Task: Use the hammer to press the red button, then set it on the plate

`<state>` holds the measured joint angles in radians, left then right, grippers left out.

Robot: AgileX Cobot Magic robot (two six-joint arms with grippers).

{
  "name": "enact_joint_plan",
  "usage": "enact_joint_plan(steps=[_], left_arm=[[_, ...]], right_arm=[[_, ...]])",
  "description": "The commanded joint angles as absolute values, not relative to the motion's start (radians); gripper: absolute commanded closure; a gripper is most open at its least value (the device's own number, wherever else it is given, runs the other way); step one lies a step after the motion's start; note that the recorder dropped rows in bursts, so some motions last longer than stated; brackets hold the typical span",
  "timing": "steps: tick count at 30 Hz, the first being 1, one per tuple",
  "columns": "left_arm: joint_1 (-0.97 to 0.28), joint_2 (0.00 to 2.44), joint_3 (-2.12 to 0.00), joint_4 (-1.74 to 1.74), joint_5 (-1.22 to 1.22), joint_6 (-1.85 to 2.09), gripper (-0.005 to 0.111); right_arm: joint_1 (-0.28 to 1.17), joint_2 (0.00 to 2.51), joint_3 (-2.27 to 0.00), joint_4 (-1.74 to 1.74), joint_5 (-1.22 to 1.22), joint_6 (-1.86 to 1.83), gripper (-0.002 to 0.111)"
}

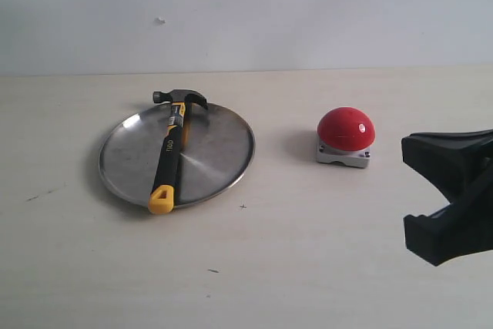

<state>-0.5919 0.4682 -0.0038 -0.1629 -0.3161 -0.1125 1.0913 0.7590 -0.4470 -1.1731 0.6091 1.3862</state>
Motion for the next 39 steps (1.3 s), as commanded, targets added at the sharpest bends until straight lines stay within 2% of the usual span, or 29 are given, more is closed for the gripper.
enact_joint_plan(steps=[1,11,18,21,22,27,35,39], left_arm=[[-0.592,0.462,0.000,-0.167,-0.313,-0.111,0.107],[-0.592,0.462,0.000,-0.167,-0.313,-0.111,0.107],[-0.592,0.462,0.000,-0.167,-0.313,-0.111,0.107],[-0.592,0.462,0.000,-0.167,-0.313,-0.111,0.107],[-0.592,0.462,0.000,-0.167,-0.313,-0.111,0.107],[-0.592,0.462,0.000,-0.167,-0.313,-0.108,0.107],[-0.592,0.462,0.000,-0.167,-0.313,-0.108,0.107],[-0.592,0.462,0.000,-0.167,-0.313,-0.108,0.107]], right_arm=[[1.093,0.754,-0.445,-1.160,0.596,1.392,0.108],[1.093,0.751,-0.445,-1.158,0.592,1.392,0.108],[1.060,0.633,-0.445,-1.092,0.543,1.343,0.108],[0.956,0.532,-0.409,-1.085,0.489,1.337,0.108],[0.871,0.468,-0.367,-1.107,0.404,1.348,0.108],[0.622,0.301,-0.220,-1.153,0.157,1.348,0.108],[0.316,0.071,-0.029,-1.135,0.039,1.367,0.108],[0.214,0.000,0.000,-1.133,-0.021,1.365,0.108]])
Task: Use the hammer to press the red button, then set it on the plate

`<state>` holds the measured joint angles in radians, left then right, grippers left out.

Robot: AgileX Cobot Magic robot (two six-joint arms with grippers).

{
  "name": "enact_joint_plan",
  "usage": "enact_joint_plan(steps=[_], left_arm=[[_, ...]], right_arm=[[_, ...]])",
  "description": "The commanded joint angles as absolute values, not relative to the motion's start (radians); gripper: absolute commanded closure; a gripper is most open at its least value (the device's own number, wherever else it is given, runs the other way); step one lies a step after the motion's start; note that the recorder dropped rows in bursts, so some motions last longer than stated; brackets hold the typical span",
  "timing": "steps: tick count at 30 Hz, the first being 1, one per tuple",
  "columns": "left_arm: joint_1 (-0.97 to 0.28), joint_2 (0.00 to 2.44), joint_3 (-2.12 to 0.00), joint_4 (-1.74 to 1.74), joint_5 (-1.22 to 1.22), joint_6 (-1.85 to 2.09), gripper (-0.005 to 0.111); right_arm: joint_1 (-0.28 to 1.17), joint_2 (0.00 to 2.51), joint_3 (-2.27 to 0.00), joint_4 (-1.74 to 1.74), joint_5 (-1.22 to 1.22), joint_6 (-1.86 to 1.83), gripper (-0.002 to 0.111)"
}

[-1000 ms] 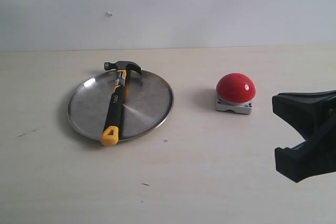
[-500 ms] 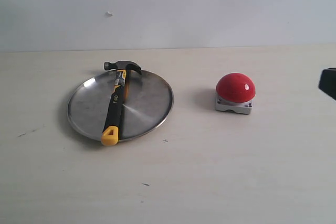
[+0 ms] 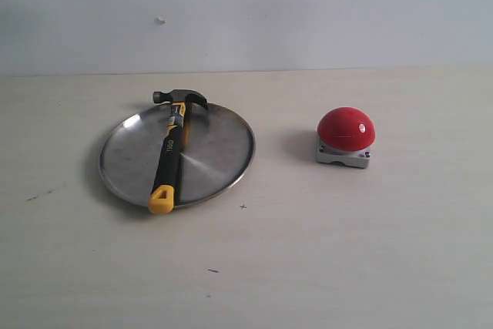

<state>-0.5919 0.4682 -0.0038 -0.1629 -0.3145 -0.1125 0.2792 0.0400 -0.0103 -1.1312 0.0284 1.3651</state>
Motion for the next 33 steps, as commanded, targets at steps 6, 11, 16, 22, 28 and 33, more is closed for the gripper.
enact_joint_plan(steps=[6,11,16,22,28,33], left_arm=[[-0.592,0.462,0.000,-0.167,-0.313,-0.108,0.107],[-0.592,0.462,0.000,-0.167,-0.313,-0.108,0.107],[-0.592,0.462,0.000,-0.167,-0.313,-0.108,0.107],[-0.592,0.462,0.000,-0.167,-0.313,-0.108,0.107],[-0.592,0.462,0.000,-0.167,-0.313,-0.108,0.107],[-0.592,0.462,0.000,-0.167,-0.313,-0.108,0.107]], right_arm=[[0.178,0.000,0.000,-1.131,-0.028,1.363,0.108],[0.178,0.000,0.000,-1.131,-0.039,1.363,0.108],[0.178,0.000,0.000,-0.938,-0.033,1.205,0.108],[0.178,0.000,0.000,-0.069,0.026,0.236,0.108],[0.178,0.000,0.000,-0.077,0.040,0.238,0.108],[0.178,0.000,0.000,-0.077,0.040,0.238,0.108]])
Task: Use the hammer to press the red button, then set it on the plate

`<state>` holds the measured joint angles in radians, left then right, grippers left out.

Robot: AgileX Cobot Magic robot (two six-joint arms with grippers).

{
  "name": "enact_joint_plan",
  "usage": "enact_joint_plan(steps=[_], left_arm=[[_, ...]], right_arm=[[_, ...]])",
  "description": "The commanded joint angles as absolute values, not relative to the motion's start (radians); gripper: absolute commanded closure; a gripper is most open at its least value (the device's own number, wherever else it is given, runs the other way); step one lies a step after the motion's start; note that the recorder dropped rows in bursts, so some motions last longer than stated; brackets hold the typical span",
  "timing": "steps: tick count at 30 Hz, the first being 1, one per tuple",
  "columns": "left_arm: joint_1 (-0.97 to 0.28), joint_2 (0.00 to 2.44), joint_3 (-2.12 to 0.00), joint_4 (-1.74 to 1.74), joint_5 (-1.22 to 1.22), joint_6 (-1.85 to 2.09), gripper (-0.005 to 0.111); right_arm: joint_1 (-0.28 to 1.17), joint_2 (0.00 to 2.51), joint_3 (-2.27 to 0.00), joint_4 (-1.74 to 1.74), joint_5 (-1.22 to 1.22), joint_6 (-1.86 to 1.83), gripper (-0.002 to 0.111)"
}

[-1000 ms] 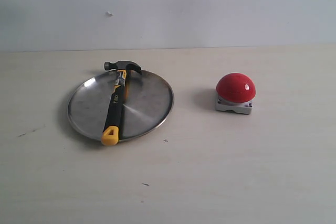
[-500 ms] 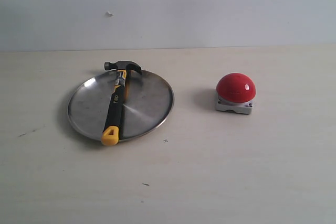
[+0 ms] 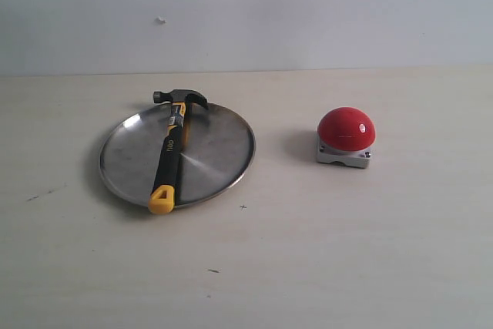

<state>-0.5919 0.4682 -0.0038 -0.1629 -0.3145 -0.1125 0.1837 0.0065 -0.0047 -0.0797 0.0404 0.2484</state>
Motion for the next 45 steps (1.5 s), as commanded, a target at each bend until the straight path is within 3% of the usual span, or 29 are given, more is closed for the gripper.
enact_joint_plan(steps=[1,20,28,35,45], left_arm=[[-0.592,0.462,0.000,-0.167,-0.313,-0.108,0.107],[-0.588,0.457,0.000,-0.165,-0.299,-0.106,0.107],[-0.363,0.259,0.000,-0.165,-0.015,-0.016,0.107],[-0.165,0.103,0.000,-0.162,0.035,0.006,0.107],[-0.077,0.000,0.000,-0.162,0.081,0.135,0.107]], right_arm=[[0.178,0.000,0.000,-0.077,0.040,0.238,0.108],[0.178,0.000,0.000,-0.077,0.040,0.238,0.108],[0.178,0.000,0.000,-0.077,0.040,0.238,0.108],[0.178,0.000,0.000,-0.077,0.040,0.238,0.108],[0.178,0.000,0.000,-0.077,0.040,0.238,0.108]])
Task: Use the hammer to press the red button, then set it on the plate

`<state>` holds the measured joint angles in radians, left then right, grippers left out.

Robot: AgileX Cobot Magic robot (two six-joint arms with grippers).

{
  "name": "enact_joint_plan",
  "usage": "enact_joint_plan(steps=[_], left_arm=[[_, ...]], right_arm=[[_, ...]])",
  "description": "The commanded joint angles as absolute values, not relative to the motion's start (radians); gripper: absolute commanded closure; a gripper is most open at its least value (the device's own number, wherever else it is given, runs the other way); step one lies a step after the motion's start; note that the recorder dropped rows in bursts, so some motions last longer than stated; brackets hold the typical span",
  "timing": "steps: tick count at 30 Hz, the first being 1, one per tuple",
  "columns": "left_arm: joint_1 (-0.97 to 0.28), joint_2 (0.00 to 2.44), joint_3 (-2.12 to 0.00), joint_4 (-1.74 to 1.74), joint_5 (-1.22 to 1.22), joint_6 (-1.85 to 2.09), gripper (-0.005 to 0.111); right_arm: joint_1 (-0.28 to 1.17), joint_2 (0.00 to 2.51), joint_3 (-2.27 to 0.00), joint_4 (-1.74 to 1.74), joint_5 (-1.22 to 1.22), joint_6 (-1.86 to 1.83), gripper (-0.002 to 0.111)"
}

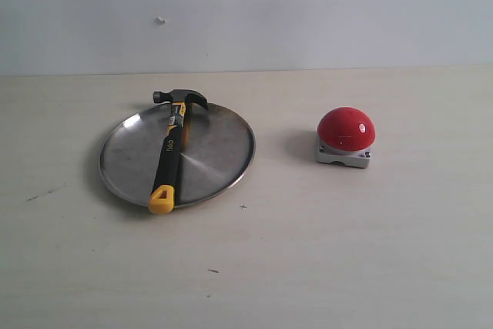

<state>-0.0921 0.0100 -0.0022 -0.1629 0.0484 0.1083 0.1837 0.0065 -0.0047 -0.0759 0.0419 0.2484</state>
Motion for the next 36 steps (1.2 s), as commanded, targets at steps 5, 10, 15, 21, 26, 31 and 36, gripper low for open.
enact_joint_plan(steps=[5,10,15,21,26,31,36], left_arm=[[-0.077,0.000,0.000,-0.162,0.094,0.166,0.107],[-0.077,0.000,0.000,-0.162,0.093,0.177,0.107],[-0.079,0.000,0.000,-0.162,0.091,0.177,0.107],[-0.079,0.000,0.000,-0.090,0.085,0.064,0.107],[-0.079,0.000,0.000,0.059,0.085,-0.072,0.107],[-0.079,0.000,0.000,0.069,0.085,-0.082,0.107],[-0.079,0.000,0.000,0.069,0.085,-0.082,0.107]], right_arm=[[0.178,0.000,0.000,-0.077,0.040,0.238,0.108],[0.178,0.000,0.000,-0.077,0.040,0.238,0.108],[0.178,0.000,0.000,-0.077,0.040,0.238,0.108],[0.178,0.000,0.000,-0.077,0.040,0.238,0.108],[0.178,0.000,0.000,-0.077,0.040,0.238,0.108],[0.178,0.000,0.000,-0.077,0.040,0.238,0.108],[0.178,0.000,0.000,-0.077,0.040,0.238,0.108]])
